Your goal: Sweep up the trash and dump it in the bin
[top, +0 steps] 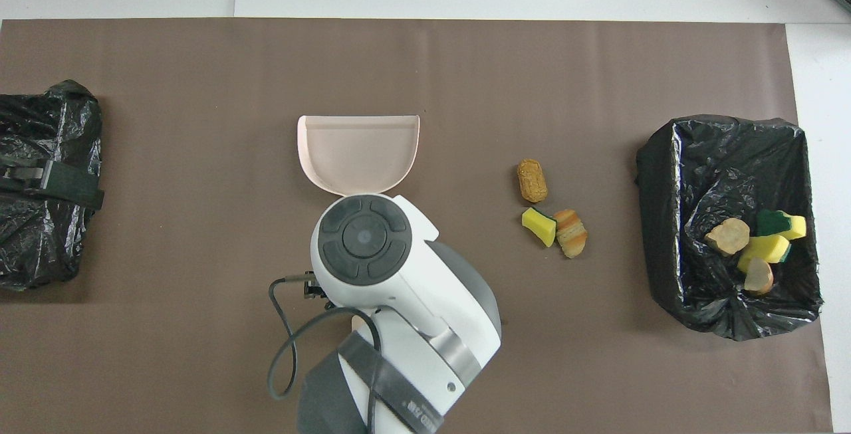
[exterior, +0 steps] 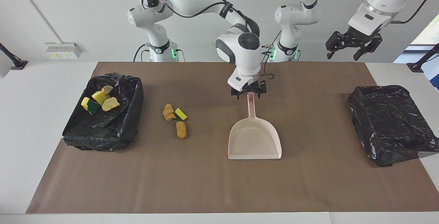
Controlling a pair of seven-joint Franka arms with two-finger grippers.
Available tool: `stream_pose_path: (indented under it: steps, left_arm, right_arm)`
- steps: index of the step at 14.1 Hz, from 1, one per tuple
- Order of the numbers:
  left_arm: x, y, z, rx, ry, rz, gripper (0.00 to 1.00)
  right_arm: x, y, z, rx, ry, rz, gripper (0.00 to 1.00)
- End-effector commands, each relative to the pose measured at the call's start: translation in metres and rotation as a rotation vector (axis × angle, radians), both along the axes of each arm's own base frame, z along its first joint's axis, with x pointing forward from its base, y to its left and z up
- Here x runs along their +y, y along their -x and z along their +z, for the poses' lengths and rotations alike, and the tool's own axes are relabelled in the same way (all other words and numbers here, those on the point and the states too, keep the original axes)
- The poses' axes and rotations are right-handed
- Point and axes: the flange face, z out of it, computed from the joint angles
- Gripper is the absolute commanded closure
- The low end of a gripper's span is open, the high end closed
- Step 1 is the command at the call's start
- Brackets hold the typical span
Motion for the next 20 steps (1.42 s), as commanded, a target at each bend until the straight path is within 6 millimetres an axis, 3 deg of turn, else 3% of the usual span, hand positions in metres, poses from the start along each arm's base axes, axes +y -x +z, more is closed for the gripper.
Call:
stream_pose_path:
  steps: [1,4,8,12,14,16,17,20]
  left_arm:
    - [-0.009,0.000,-0.001,-0.050,-0.004,0.020,0.00]
    - [-0.033,-0.012,-0.029,-0.090,0.003,0.003,0.00]
    - [-0.114,-0.012,-0.114,-0.121,0.019,-0.058,0.00]
    - [-0.208,-0.004,-0.208,-0.084,0.024,-0.068,0.00]
    - [-0.226,-0.004,-0.240,-0.089,0.032,-0.028,0.00]
    - [-0.245,0.012,-0.280,-0.060,0.021,-0.060,0.00]
    - [-0.244,0.014,-0.290,-0.074,0.029,-0.053,0.00]
    - [-0.243,0.014,-0.292,-0.084,0.034,-0.050,0.00]
  right_arm:
    - [-0.007,0.073,-0.018,0.045,0.013,-0.016,0.00]
    - [-0.022,0.134,-0.045,0.055,-0.020,-0.015,0.00]
    - [-0.009,0.197,-0.104,0.053,-0.020,-0.022,0.00]
    - [-0.008,0.201,-0.120,0.046,-0.022,-0.019,0.00]
    - [-0.005,0.201,-0.127,0.039,-0.029,-0.022,0.00]
    - [0.000,0.207,-0.135,0.033,-0.036,-0.014,0.01]
    - [0.002,0.209,-0.134,0.032,-0.037,-0.009,0.08]
    - [-0.002,0.214,-0.136,0.032,-0.030,-0.002,0.60]
